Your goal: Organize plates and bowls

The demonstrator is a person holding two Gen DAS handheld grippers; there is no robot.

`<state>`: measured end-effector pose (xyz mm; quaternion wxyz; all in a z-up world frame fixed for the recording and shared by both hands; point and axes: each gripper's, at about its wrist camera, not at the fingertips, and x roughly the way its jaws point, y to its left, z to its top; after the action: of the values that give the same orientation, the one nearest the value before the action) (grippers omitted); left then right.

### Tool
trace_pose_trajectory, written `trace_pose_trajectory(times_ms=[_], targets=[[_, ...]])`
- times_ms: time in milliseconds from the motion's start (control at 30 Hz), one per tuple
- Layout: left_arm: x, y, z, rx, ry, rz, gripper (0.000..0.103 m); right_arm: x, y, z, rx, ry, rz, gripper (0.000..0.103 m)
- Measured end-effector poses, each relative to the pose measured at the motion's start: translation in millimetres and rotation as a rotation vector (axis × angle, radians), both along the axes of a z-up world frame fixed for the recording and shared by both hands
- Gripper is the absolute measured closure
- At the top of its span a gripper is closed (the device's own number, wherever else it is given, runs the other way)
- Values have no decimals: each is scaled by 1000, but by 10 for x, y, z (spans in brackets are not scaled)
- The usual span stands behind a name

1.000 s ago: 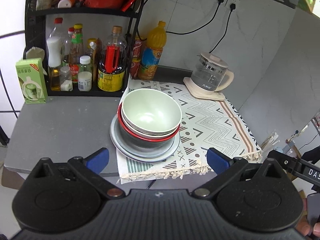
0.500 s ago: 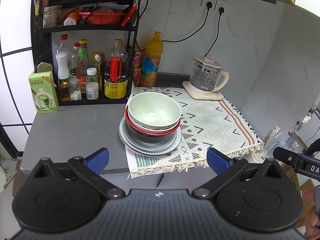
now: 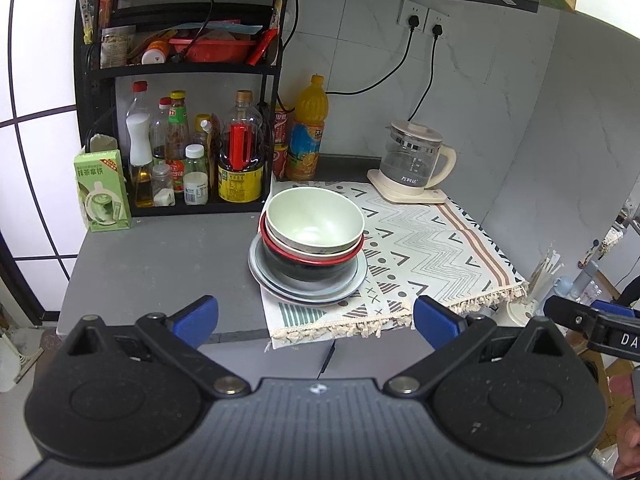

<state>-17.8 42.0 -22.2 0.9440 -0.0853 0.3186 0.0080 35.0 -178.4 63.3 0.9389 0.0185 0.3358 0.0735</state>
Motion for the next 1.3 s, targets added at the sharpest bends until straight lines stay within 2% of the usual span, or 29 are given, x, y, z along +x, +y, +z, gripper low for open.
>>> trace_pose_trajectory(times_ms=[633,1300], targets=[[-185,47,-105,3,13,40,0,-160,16,-33,-16,6,57,0],[-151,133,-110,-14,18,42,0,-121,117,-32,-15,9,84,0]])
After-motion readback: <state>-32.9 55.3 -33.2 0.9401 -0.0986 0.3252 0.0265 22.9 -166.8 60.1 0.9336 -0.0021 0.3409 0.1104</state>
